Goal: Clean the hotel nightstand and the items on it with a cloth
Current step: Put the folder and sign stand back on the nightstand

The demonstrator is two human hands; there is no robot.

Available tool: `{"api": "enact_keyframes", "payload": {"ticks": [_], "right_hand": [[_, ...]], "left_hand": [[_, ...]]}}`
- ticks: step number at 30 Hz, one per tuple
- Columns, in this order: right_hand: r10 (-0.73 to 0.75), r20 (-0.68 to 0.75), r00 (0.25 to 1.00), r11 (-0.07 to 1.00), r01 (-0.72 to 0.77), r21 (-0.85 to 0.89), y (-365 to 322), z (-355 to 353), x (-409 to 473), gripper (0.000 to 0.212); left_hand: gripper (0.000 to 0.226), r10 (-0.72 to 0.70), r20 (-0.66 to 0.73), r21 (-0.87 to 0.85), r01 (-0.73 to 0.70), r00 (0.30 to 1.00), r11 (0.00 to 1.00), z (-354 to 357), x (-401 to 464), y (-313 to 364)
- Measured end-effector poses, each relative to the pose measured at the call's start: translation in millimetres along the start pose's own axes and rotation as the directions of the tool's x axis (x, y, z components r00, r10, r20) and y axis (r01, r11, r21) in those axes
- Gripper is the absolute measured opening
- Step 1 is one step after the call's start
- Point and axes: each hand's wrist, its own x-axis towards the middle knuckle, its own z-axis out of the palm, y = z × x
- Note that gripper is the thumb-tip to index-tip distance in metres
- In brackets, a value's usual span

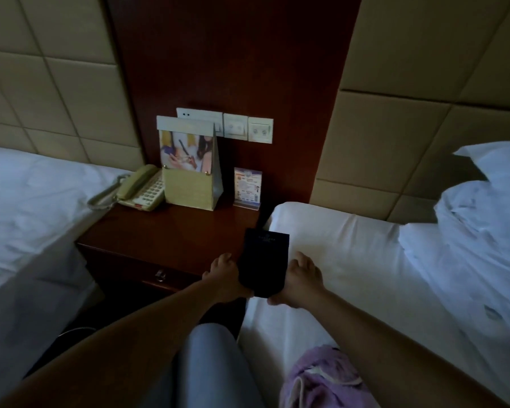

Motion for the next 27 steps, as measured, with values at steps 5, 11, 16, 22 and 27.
{"api": "enact_keyframes", "payload": {"ticks": [5,11,16,22,27], "right_hand": [[-0.047,0.041,0.998,0.999,0.047,0.005,-54,16,37,0.116],[-0.052,0.130,0.990,0.999,0.050,0.020,-94,33,89,0.129],[-0.028,0.159,0.987,0.999,0.024,0.027,-100,41,124,0.127],[-0.048,0.128,0.991,0.997,0.054,-0.047,-99,45,140,0.122],[-0.186,0.103,0.977,0.974,0.198,-0.113,-103,51,139,0.104]], "left_hand": [[0.121,-0.074,0.007,-0.001,0.074,0.997,0.997,-12,15,-62],[0.105,-0.104,0.058,0.017,0.103,0.993,0.995,-24,44,-105],[0.104,-0.077,0.054,-0.024,0.078,0.996,0.997,-30,72,-119],[0.089,-0.049,-0.026,-0.001,0.049,0.998,0.999,-31,72,-118],[0.093,0.102,0.076,0.283,-0.120,0.992,0.952,-34,73,-115]]}}
